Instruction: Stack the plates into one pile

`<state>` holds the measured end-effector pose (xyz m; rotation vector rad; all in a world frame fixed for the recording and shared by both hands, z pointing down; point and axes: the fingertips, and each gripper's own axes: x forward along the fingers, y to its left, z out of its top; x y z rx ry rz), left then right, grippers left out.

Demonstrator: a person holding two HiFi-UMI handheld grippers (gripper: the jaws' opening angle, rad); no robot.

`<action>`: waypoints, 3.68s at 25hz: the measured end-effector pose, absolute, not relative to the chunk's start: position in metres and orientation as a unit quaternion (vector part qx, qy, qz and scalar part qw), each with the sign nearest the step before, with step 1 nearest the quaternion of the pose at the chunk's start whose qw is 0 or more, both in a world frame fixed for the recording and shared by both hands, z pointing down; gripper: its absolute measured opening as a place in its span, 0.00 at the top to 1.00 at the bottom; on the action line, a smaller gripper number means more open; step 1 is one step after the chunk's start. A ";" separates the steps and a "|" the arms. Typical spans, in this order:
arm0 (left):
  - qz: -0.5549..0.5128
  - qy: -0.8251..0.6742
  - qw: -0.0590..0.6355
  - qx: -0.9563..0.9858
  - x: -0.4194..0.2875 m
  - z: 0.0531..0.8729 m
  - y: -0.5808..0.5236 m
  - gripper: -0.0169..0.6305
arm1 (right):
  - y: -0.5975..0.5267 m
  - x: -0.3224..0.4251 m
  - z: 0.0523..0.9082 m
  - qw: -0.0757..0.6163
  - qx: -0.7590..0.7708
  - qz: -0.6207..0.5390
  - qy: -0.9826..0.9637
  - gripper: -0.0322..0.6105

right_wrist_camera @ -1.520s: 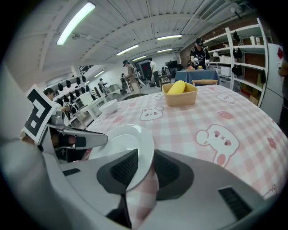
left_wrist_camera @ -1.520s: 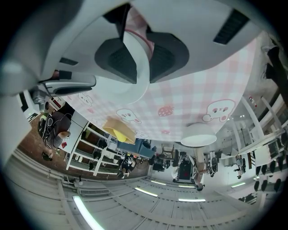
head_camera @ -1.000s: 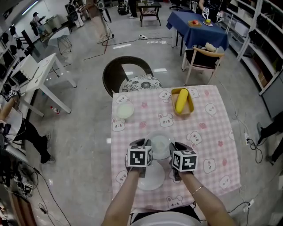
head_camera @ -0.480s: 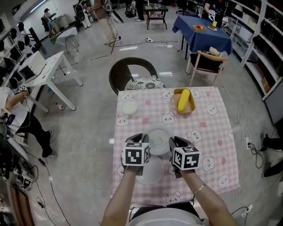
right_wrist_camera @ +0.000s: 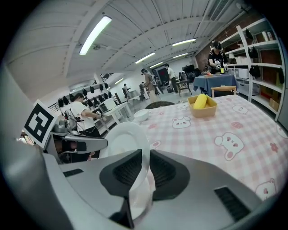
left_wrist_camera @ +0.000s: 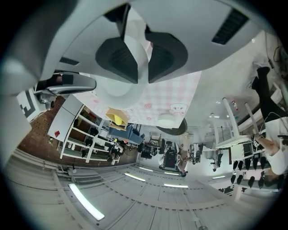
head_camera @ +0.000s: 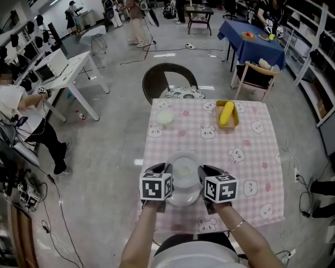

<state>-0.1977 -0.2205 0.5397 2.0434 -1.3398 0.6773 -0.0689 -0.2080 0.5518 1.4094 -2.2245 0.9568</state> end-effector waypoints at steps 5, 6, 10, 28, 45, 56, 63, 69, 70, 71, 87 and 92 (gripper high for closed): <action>0.264 -0.507 0.304 0.762 -0.209 0.543 -0.190 0.84 | -0.184 -0.080 0.555 0.179 0.484 0.342 -0.785 0.86; 0.265 -0.508 0.305 0.761 -0.211 0.544 -0.185 0.84 | -0.179 -0.081 0.555 0.181 0.482 0.342 -0.786 0.86; 0.267 -0.508 0.317 0.756 -0.216 0.550 -0.166 0.84 | -0.164 -0.086 0.560 0.188 0.476 0.348 -0.786 0.86; 0.289 -0.497 0.351 0.739 -0.215 0.594 -0.130 0.83 | -0.135 -0.087 0.598 0.226 0.461 0.359 -0.780 0.84; 0.298 -0.503 0.340 0.737 -0.215 0.603 -0.134 0.82 | -0.141 -0.087 0.606 0.241 0.470 0.329 -0.783 0.84; 0.272 -0.509 0.341 0.742 -0.218 0.604 -0.135 0.81 | -0.142 -0.087 0.605 0.218 0.481 0.311 -0.790 0.84; 0.256 -0.524 0.312 0.750 -0.222 0.592 -0.144 0.82 | -0.149 -0.084 0.599 0.195 0.494 0.300 -0.793 0.82; 0.219 -0.548 0.273 0.760 -0.230 0.567 -0.155 0.87 | -0.158 -0.084 0.573 0.157 0.505 0.279 -0.802 0.83; 0.212 -0.553 0.268 0.760 -0.232 0.561 -0.156 0.88 | -0.159 -0.083 0.566 0.151 0.507 0.274 -0.803 0.83; 0.204 -0.557 0.263 0.761 -0.234 0.556 -0.156 0.88 | -0.159 -0.083 0.559 0.145 0.509 0.269 -0.805 0.83; 0.118 -0.581 0.165 0.789 -0.238 0.477 -0.170 0.94 | -0.168 -0.057 0.486 0.042 0.524 0.222 -0.821 0.94; 0.100 -0.582 0.152 0.793 -0.240 0.462 -0.162 0.94 | -0.160 -0.058 0.468 0.029 0.519 0.204 -0.830 0.94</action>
